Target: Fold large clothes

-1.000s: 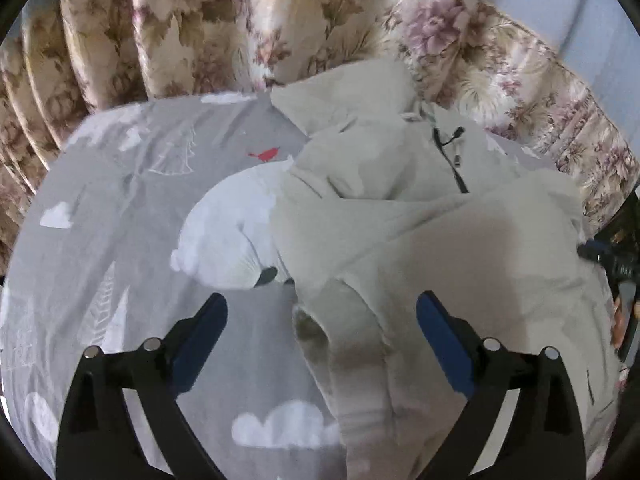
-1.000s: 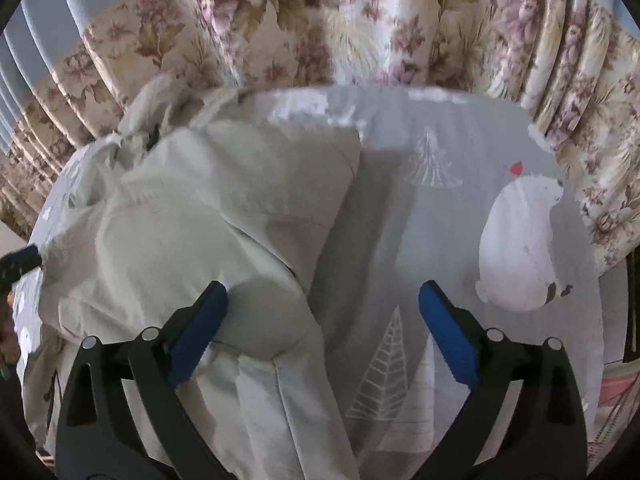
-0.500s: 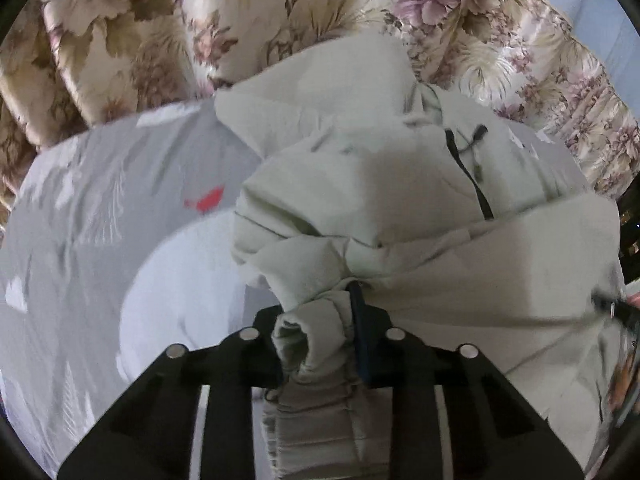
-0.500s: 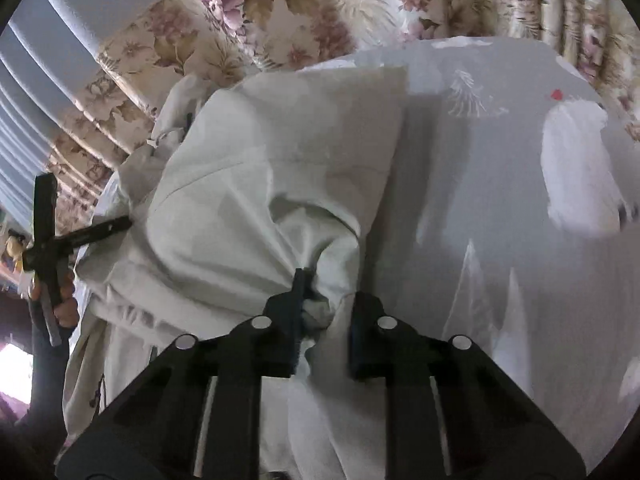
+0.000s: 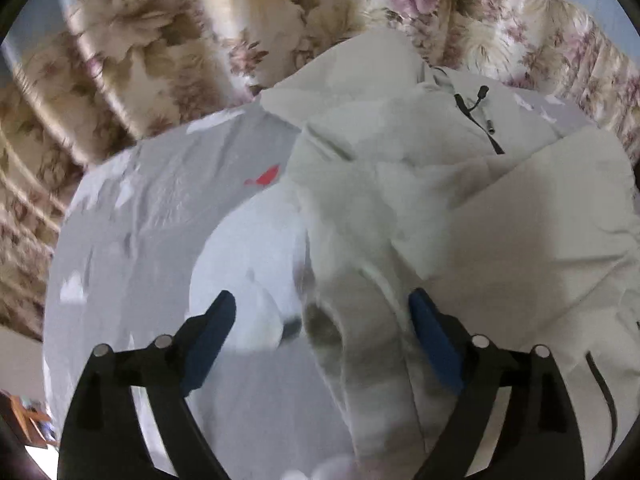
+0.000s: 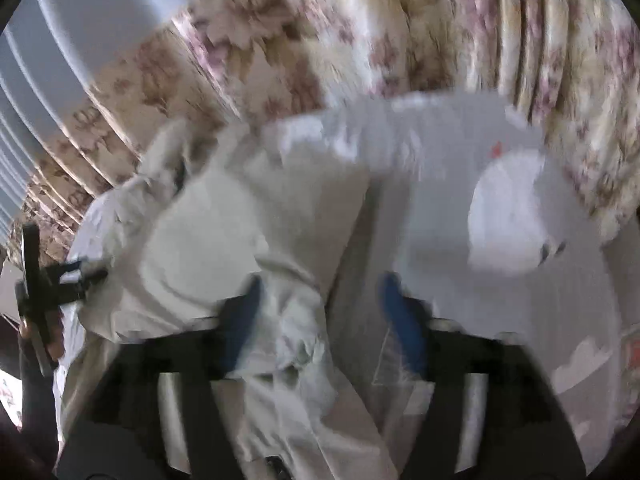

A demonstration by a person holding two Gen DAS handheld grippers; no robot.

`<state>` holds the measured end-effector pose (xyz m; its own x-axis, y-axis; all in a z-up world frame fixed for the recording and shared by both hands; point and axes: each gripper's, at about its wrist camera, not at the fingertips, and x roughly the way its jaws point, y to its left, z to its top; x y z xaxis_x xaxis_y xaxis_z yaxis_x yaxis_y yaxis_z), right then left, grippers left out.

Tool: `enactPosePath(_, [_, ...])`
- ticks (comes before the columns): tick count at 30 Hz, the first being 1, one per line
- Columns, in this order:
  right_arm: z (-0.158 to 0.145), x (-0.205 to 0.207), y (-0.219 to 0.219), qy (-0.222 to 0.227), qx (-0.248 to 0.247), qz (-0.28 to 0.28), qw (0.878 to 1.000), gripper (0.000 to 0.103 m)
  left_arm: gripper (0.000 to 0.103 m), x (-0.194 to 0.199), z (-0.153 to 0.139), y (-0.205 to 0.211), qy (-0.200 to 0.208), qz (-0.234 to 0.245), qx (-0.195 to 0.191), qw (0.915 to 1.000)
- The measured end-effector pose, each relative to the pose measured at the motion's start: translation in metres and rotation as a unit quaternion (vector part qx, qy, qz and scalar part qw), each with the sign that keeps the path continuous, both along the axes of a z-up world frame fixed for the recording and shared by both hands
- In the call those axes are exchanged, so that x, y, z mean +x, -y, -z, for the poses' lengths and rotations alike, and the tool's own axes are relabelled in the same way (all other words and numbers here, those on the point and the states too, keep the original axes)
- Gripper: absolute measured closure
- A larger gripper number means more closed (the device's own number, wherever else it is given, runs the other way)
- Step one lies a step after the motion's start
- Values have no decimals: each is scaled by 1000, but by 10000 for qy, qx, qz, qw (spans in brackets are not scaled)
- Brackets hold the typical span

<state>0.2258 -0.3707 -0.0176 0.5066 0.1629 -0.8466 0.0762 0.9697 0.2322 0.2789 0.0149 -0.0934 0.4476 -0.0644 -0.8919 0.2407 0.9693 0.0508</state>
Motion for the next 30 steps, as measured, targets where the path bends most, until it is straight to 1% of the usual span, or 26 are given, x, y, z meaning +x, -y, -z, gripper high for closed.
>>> enactPosePath(1, [-3, 9, -10, 28, -164, -140, 9998, 29, 14, -4, -1, -1, -80, -26, -100, 9999])
enactPosePath(3, [2, 22, -30, 27, -333, -412, 9986, 34, 14, -9, -1, 1, -122, -11, -93, 9999])
enactPosePath(4, [12, 31, -44, -62, -478, -644, 9968, 42, 14, -11, 2, 4, -87, 18, 57, 9999])
enactPosePath(5, [22, 38, -53, -156, -712, -796, 9942, 52, 14, -11, 5, 7, -34, 38, 226, 9997])
enactPosePath(6, [34, 44, -63, -288, -1097, -918, 9893, 55, 13, -11, 11, 10, -2, 62, 373, 9993])
enactPosePath(7, [52, 51, -69, -488, -1602, -1015, 9806, 59, 13, -11, 14, 10, -18, 65, 394, 9992])
enactPosePath(8, [67, 54, -67, -646, -1840, -1065, 9750, 59, 13, -12, 16, 11, -17, 65, 372, 9993])
enactPosePath(9, [78, 54, -61, -772, -1828, -1084, 9741, 58, 13, -13, 15, 10, 1, 85, 332, 9994])
enactPosePath(10, [80, 54, -50, -789, -1568, -1025, 9791, 55, 13, -15, 12, 11, 11, 140, 314, 9994])
enactPosePath(11, [75, 55, -40, -909, -1284, -977, 9827, 54, 13, -16, 7, 10, 19, 182, 327, 9993])
enactPosePath(12, [68, 55, -32, -903, -1025, -953, 9860, 55, 13, -16, 0, 8, 36, 221, 332, 9992])
enactPosePath(13, [48, 58, -19, -723, -680, -868, 9913, 55, 13, -14, -12, 5, 78, 249, 306, 9992])
enactPosePath(14, [33, 63, -13, -561, -535, -800, 9938, 51, 12, -11, -23, 2, 122, 269, 238, 9993])
enactPosePath(15, [21, 69, -10, -448, -446, -755, 9951, 45, 11, -3, -38, -3, 216, 265, 152, 9993])
enactPosePath(16, [2, 83, -7, -192, -502, -653, 9964, 38, 9, 5, -46, -6, 300, 227, 161, 9992])
enactPosePath(17, [-8, 94, -9, -42, -641, -622, 9960, 31, 6, 17, -54, -9, 401, 173, 215, 9988])
enactPosePath(18, [-16, 112, -14, 51, -771, -683, 9947, 28, 3, 29, -59, -11, 484, 131, 283, 9983])
enactPosePath(20, [-20, 142, -24, 152, -709, -831, 9939, 25, 3, 63, -61, -15, 559, 109, 421, 9975])
enactPosePath(21, [-18, 157, -31, 137, -640, -954, 9933, 24, 3, 86, -57, -16, 523, 122, 453, 9975])
enactPosePath(22, [-10, 176, -44, 34, -670, -1132, 9913, 21, 3, 100, -52, -18, 490, 140, 482, 9975])
enactPosePath(24, [6, 204, -63, -169, -848, -1401, 9864, 20, 3, 137, -33, -15, 396, 132, 673, 9969])
enactPosePath(26, [36, 233, -83, -492, -940, -1716, 9794, 20, 3, 162, -17, -16, 268, 106, 754, 9967])
enactPosePath(27, [47, 237, -88, -618, -1003, -1802, 9766, 20, 3, 179, -4, -16, 131, 92, 727, 9972])
enactPosePath(29, [79, 257, -101, -899, -1190, -1942, 9696, 20, 3, 201, 14, -22, -102, 41, 570, 9983])
enactPosePath(30, [86, 261, -104, -951, -1156, -1959, 9691, 20, 3, 210, 20, -25, -177, -6, 499, 9986])
